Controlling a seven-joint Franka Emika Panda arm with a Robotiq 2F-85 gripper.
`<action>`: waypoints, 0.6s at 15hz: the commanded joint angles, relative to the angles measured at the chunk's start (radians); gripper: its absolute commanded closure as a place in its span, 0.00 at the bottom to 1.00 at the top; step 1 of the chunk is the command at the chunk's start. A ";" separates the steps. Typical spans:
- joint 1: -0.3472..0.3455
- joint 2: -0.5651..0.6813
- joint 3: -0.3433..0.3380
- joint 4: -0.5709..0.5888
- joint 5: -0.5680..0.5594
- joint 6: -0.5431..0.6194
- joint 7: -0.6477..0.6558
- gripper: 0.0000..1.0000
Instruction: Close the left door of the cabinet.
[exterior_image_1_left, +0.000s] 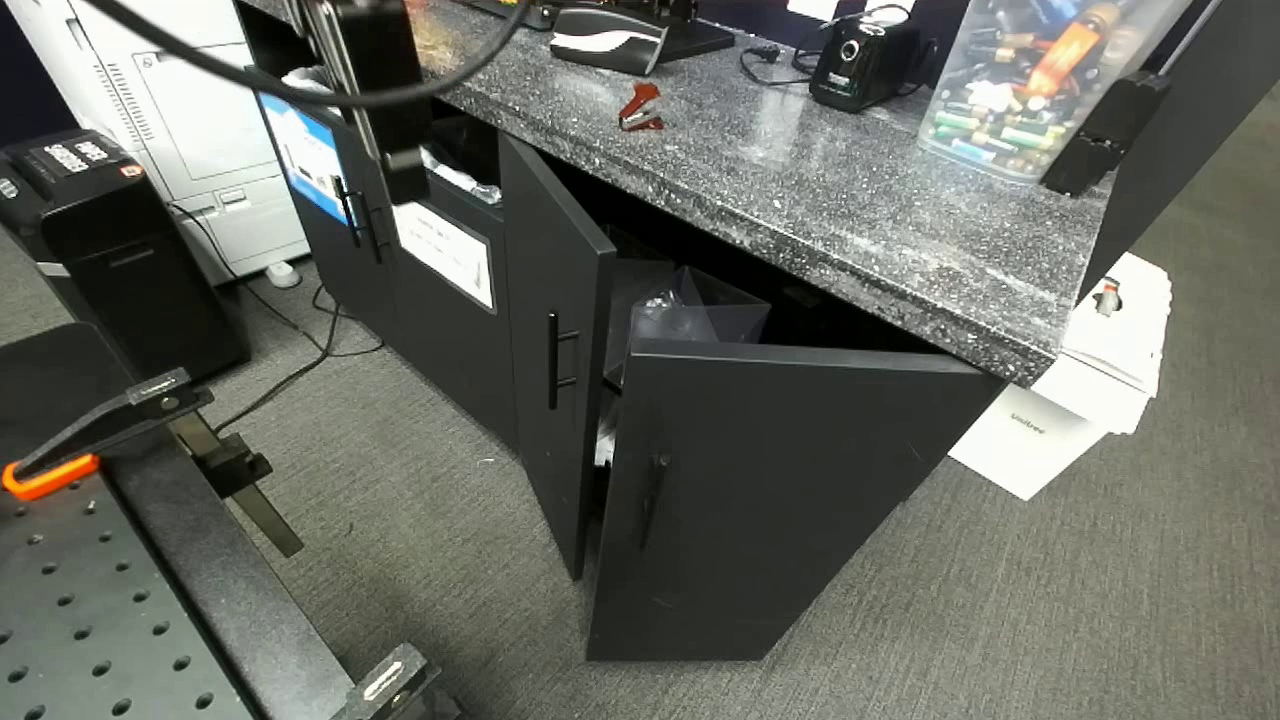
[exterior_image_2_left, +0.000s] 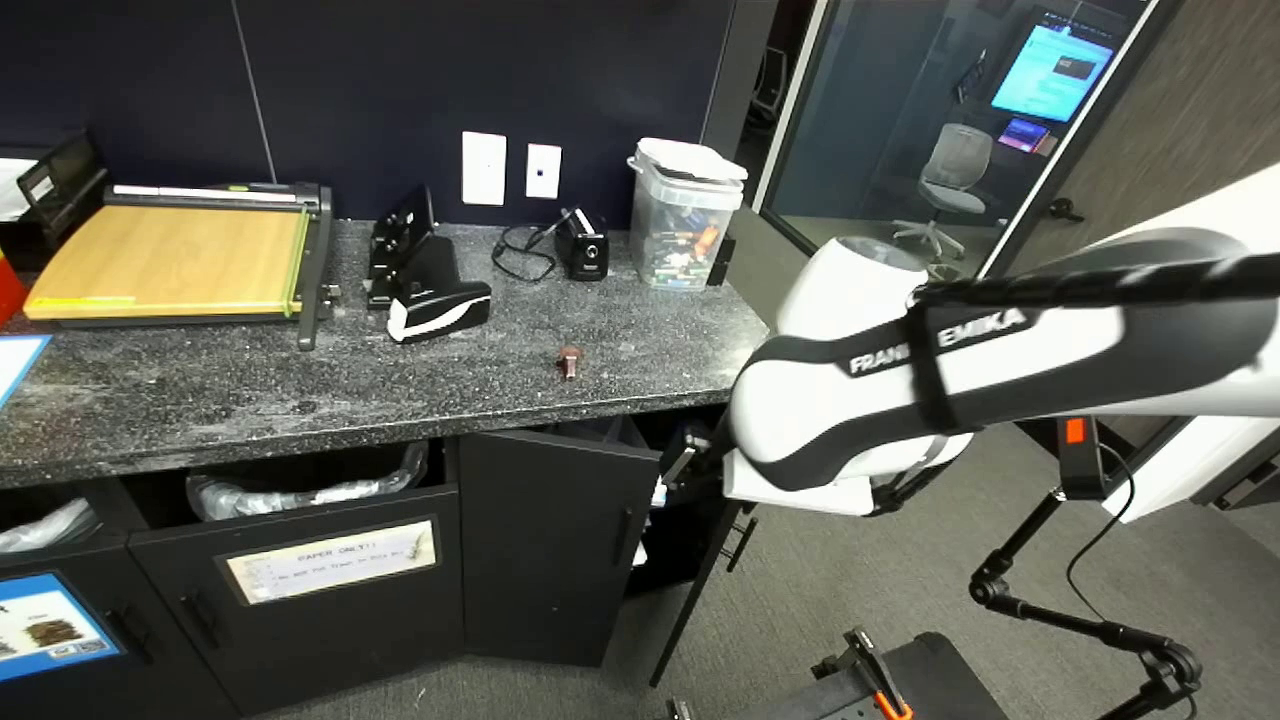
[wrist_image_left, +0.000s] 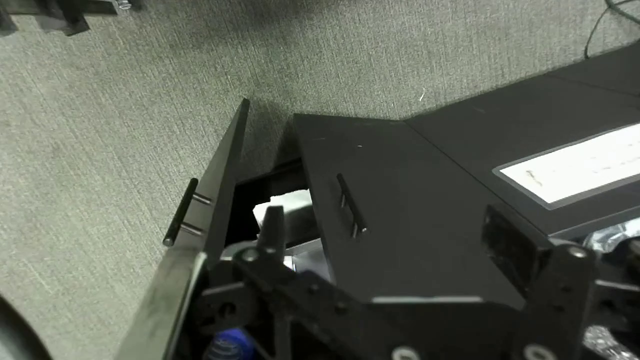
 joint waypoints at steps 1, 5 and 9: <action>0.047 0.262 -0.027 0.125 -0.126 0.159 0.170 0.00; 0.211 0.540 -0.174 0.285 -0.193 0.289 0.302 0.00; 0.374 0.735 -0.286 0.383 -0.139 0.389 0.341 0.00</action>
